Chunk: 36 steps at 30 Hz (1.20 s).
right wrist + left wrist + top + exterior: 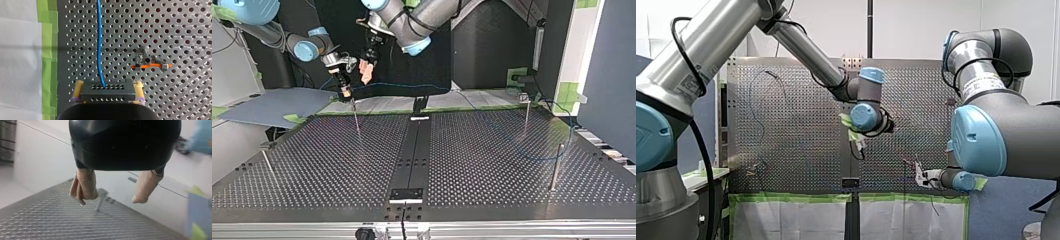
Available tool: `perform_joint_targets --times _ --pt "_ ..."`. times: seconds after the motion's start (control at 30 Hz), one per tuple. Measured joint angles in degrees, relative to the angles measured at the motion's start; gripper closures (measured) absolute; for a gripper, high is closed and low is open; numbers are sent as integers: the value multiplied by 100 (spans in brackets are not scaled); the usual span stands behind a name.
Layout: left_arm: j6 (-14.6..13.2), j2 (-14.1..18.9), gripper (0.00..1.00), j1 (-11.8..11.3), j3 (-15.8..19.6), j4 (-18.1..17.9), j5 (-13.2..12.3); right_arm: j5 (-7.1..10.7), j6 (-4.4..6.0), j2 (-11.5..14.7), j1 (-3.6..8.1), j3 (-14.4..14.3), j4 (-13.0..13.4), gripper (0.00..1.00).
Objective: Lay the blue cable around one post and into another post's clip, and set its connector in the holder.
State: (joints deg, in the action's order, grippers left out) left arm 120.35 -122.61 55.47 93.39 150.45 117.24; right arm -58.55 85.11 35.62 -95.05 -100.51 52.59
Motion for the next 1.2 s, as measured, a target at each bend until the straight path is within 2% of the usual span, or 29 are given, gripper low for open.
perform_joint_targets --times 0.17,0.37,0.7,0.93,1.2 --pt "-44 -285 0 284 276 -282 271 -1 -2 0 0 0 -8 100" --pt "-79 -576 0 575 514 -573 261 0 -16 0 5 2 -29 100" --pt "-99 -1023 0 977 220 -1022 132 -3 -17 -2 11 1 -36 100" --pt "-100 -1328 0 909 -80 -1135 63 -4 -9 -1 30 0 -47 100" --pt "-128 -1746 0 546 -218 -950 69 -8 -19 -1 51 0 -64 100"
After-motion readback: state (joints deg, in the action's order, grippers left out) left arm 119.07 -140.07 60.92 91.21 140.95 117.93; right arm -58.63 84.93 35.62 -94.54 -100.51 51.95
